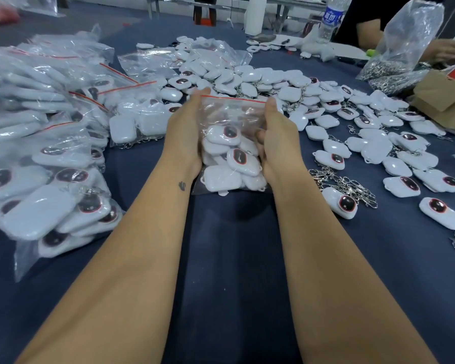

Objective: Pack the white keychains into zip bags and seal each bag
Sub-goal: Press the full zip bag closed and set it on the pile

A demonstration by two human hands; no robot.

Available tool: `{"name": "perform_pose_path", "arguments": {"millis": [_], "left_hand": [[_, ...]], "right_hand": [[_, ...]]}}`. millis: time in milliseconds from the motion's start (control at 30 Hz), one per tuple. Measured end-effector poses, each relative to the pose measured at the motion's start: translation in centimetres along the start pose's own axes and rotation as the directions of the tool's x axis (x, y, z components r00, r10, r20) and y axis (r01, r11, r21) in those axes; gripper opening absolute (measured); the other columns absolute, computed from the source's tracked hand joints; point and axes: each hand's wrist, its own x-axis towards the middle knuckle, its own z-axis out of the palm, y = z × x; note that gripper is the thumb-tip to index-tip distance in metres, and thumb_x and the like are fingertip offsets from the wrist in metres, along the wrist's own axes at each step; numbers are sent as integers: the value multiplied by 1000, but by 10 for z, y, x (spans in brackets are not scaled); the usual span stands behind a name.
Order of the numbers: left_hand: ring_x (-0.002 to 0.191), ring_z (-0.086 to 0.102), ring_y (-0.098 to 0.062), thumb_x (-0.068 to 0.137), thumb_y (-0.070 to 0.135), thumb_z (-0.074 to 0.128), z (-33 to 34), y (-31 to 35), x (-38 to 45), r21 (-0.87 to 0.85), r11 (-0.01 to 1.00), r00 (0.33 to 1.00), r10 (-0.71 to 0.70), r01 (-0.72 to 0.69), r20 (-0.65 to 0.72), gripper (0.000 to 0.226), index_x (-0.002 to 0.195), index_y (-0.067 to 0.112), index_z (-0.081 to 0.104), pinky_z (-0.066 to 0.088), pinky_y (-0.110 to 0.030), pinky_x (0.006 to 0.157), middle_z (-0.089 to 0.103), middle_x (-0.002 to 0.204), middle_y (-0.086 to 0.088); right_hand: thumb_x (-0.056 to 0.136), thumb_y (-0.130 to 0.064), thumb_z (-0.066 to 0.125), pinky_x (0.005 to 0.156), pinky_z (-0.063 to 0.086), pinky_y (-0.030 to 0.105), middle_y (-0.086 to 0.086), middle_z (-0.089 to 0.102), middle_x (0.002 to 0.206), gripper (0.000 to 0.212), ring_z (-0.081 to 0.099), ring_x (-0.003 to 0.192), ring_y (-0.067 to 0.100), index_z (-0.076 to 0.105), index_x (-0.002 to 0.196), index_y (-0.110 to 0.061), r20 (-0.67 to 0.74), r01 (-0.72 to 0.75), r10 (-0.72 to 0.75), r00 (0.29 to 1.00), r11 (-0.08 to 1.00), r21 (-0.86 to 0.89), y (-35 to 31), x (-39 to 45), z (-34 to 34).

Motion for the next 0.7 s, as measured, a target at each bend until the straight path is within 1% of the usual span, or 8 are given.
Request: {"name": "perform_pose_path", "arguments": {"millis": [100,167,267,367,433,533,633,700], "left_hand": [[74,71,-14,86,42,68,3,-3,-12,441,897,998,3,-28,57,21,92,22,69,57,-28,62,76,88,0],[70,67,-10,88,47,65,4,-4,-20,523,852,996,-13,-37,91,26,90,20,67,53,-24,59,73,89,1],[59,57,-8,98,41,53,4,5,-28,489,872,1000,12,-17,13,26,87,18,55,47,-18,52,58,80,-1],[68,52,-15,100,37,47,-2,34,-34,529,841,985,163,-113,-49,31,76,18,52,50,-31,71,54,74,2],[77,58,-17,99,35,46,-15,68,-36,557,814,962,258,-165,-93,31,73,22,56,53,-39,82,59,75,5],[79,62,-23,96,29,46,-41,125,-35,584,785,924,352,-206,-148,27,74,19,58,55,-49,83,63,77,0],[81,59,-25,97,31,45,-76,175,-38,689,695,849,476,-205,-227,26,75,22,54,55,-45,84,58,76,1],[97,63,-31,98,31,44,-103,202,-37,756,636,781,549,-158,-299,24,89,16,62,52,-42,91,65,91,-6]], "right_hand": [[102,-43,47,64,58,34,3,71,67,42,67,61,16,63,78,-13,-126,59,-49,991,995,77,-2,2,-3],[103,-42,46,60,53,29,-4,64,55,42,62,51,11,62,75,-14,-160,111,-97,982,991,81,-4,1,-4],[103,-38,48,69,56,32,-1,71,67,40,68,61,16,68,77,-16,-123,133,-123,985,988,75,-12,-5,7],[94,-43,55,92,55,45,5,75,96,31,72,92,28,72,95,-17,39,64,-66,997,997,52,-17,-14,35],[81,-52,59,100,51,50,7,74,109,47,69,105,29,70,109,-17,181,4,0,983,1000,-25,-20,-25,65],[82,-52,60,95,54,43,1,75,104,40,71,100,21,70,104,-20,374,16,27,927,994,-111,-22,-39,112],[94,-38,60,66,55,25,-9,74,83,18,69,74,6,69,86,-25,464,66,-4,886,991,-118,-26,-54,161],[92,-32,64,74,56,29,-6,73,98,12,69,85,9,67,102,-25,511,80,-19,859,992,-97,-26,-63,190]]}}
